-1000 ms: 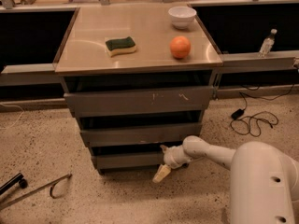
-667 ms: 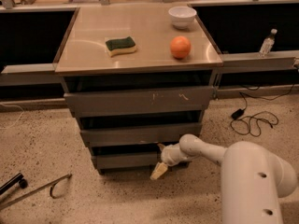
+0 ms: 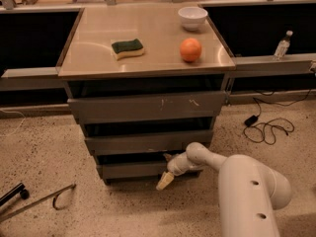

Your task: Open bottom drawer

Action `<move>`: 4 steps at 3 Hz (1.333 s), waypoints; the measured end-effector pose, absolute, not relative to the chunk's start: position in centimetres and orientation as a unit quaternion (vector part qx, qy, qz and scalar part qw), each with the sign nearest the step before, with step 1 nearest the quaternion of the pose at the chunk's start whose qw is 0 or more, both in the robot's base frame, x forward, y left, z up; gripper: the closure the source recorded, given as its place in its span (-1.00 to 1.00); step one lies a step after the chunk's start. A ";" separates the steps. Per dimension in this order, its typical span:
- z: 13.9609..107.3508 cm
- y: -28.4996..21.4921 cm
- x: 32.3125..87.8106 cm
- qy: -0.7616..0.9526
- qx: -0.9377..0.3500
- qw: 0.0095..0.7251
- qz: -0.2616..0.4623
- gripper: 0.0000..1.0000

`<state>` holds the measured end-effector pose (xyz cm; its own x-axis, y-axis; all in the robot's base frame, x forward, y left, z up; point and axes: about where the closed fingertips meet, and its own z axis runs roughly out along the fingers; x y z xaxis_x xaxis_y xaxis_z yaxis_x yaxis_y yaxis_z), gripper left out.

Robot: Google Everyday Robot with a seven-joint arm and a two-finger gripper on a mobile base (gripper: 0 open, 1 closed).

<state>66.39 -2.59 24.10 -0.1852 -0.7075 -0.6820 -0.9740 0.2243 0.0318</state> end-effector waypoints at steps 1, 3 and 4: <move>22.5 -2.0 66.4 0.729 -0.576 0.273 0.248 -1.00; 20.1 -1.1 67.1 0.725 -0.583 0.260 0.257 -1.00; 19.7 -0.3 67.3 0.718 -0.591 0.258 0.261 -1.00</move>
Offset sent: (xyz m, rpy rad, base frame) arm 0.0093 0.0056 -0.0461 0.0050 0.0443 0.0242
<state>67.27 -0.33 19.70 -0.1677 -0.7152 -0.6785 -0.9839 0.1647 0.0696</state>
